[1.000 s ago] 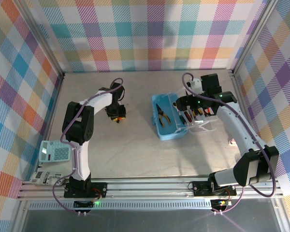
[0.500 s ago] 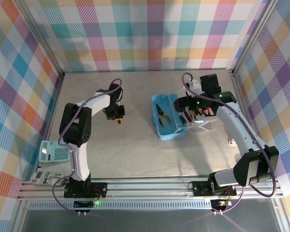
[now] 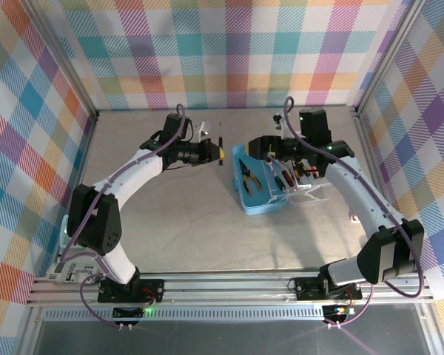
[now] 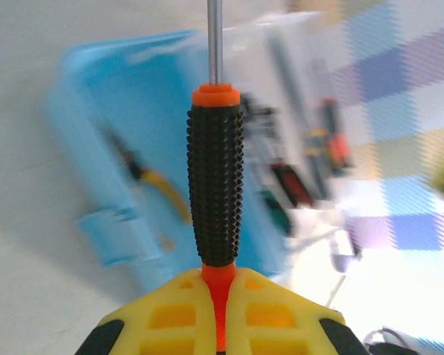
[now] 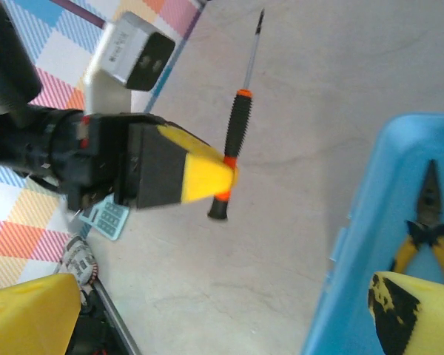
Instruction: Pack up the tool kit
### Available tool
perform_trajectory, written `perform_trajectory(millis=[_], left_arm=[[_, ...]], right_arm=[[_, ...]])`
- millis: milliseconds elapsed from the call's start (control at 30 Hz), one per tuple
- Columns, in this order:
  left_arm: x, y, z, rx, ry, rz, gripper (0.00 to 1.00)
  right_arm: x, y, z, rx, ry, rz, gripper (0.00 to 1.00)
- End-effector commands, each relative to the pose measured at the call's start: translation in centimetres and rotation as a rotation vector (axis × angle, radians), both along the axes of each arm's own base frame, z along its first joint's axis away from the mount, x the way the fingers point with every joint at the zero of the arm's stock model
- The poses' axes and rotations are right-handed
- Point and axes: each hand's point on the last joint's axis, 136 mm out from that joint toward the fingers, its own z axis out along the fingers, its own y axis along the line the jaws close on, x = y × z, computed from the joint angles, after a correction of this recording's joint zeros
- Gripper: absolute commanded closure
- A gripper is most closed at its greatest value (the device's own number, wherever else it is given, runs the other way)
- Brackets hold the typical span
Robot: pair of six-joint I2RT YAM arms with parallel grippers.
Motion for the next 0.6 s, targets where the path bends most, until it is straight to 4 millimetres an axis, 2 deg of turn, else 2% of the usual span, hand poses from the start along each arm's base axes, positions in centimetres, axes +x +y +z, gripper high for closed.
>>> perform_trajectory(millis=[0, 133, 300, 433, 567], left_arm=[[-1.7, -2.8, 3.6, -0.135, -0.036, -0.094, 1.0], [-3.0, -4.3, 4.5, -0.159, -0.047, -0.126, 1.0], [-4.0, -5.4, 4.8, -0.171, -0.048, -0.145, 1.0], [-4.4, -5.7, 5.5, -0.182, -0.061, -0.155, 1.0], [-4.8, -6.0, 6.1, -0.191, -0.07, -0.171, 1.0]], right_arm=[[1.7, 1.6, 1.1, 0.069, 0.011, -0.023, 0.06], [3.0, 2.4, 0.6, 0.062, 0.015, -0.051, 0.19], [3.3, 3.2, -0.2, 0.032, 0.02, -0.046, 0.34], [3.3, 3.2, -0.7, 0.019, 0.023, -0.057, 0.57], [3.2, 3.3, -0.6, 0.023, 0.02, -0.054, 0.71]])
